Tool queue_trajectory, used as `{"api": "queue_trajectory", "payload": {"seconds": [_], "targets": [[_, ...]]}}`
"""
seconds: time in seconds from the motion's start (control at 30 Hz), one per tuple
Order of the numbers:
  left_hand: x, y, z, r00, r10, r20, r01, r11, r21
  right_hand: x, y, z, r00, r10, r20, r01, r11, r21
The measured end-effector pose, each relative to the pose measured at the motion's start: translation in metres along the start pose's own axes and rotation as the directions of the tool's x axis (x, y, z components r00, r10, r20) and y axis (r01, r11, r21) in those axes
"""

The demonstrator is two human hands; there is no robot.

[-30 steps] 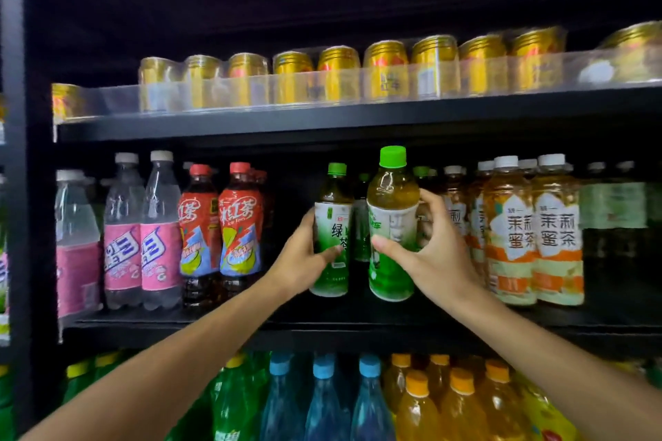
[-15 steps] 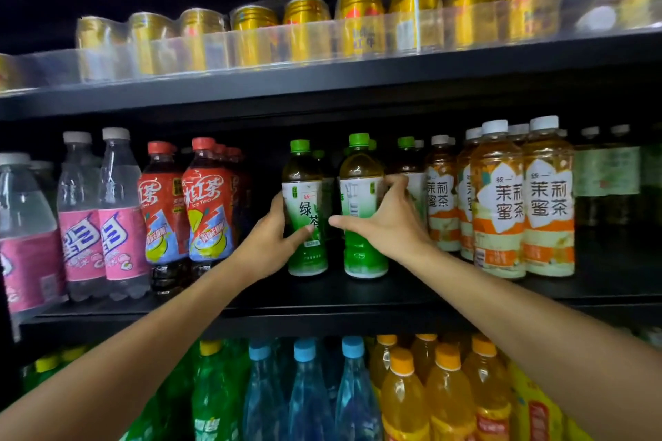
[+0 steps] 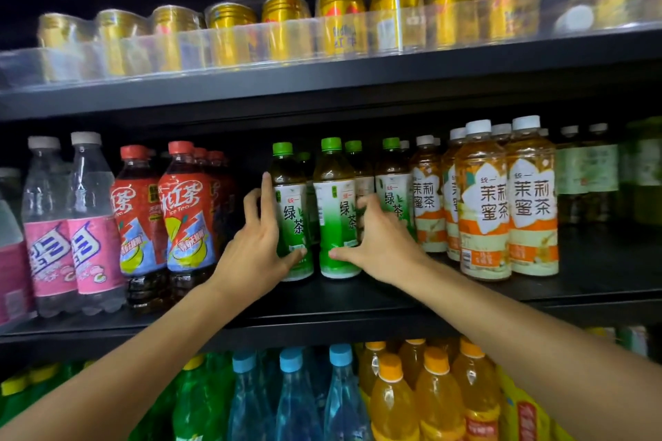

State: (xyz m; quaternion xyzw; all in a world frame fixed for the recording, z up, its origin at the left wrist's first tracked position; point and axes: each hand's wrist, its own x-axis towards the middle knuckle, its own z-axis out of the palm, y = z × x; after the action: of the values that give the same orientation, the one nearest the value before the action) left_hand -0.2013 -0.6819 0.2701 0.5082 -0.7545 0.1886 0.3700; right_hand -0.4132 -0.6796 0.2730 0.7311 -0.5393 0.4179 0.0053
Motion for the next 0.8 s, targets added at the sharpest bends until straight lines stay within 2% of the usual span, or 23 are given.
{"api": "queue_trajectory", "payload": {"seconds": [0.13,0.2,0.27,0.37,0.47,0.8], "targets": [[0.006,-0.005,0.005,1.0,-0.011,0.005,0.011,1.0,-0.016,0.003,-0.012,0.009,0.995,-0.08,-0.06,0.065,0.973,-0.219],[0.006,-0.008,0.005,0.999,0.01,-0.044,-0.009,1.0,0.011,0.003,-0.011,0.002,0.966,-0.212,-0.147,0.159,0.939,-0.305],[0.005,-0.008,0.001,0.988,0.099,-0.116,-0.089,0.992,0.091,0.001,-0.005,-0.008,0.904,-0.383,-0.189,0.303,0.887,-0.348],[0.005,-0.01,-0.006,0.96,0.254,-0.117,-0.233,0.958,0.166,0.004,0.005,-0.013,0.855,-0.519,-0.014,0.46,0.77,-0.443],[0.006,-0.011,-0.005,0.966,0.254,-0.041,-0.244,0.956,0.164,0.01,0.003,-0.003,0.84,-0.538,0.075,0.491,0.694,-0.527],[0.022,-0.017,0.008,0.983,0.172,0.064,-0.178,0.979,0.102,0.024,-0.008,0.016,0.847,-0.524,0.086,0.497,0.725,-0.477]]}}
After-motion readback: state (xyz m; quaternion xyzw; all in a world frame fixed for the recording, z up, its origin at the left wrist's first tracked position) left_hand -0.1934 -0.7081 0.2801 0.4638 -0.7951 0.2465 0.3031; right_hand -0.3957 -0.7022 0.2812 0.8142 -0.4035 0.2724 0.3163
